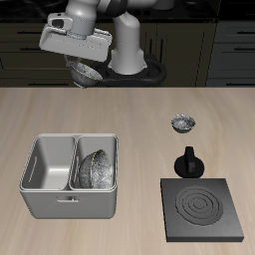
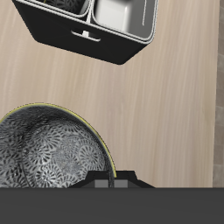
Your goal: Place the largest bowl in the left side of the drainer and the medium bowl in the right side
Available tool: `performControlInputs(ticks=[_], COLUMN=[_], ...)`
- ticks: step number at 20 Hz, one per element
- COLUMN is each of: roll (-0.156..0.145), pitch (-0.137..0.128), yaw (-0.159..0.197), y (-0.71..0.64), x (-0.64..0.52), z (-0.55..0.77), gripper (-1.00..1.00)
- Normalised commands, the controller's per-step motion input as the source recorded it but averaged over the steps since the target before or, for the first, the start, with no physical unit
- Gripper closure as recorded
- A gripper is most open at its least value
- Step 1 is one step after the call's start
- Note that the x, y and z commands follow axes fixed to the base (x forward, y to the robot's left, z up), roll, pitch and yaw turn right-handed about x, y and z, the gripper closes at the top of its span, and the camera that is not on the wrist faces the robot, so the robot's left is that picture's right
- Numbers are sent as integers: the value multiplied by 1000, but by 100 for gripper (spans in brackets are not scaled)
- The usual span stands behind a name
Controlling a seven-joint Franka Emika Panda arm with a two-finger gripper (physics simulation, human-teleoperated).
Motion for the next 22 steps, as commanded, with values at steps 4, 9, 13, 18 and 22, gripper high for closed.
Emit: performControlInputs(ticks=[4, 9, 13, 18, 22], roll=[-77, -35, -82, -59, -26], pitch=[27, 40, 11, 5, 21], yaw=[-77, -48, -43, -27, -72], y=[-285, -156, -131, -14, 36], x=[264, 348, 331, 481, 402], z=[276, 230, 235, 209, 76], gripper=[100, 100, 100, 100, 100])
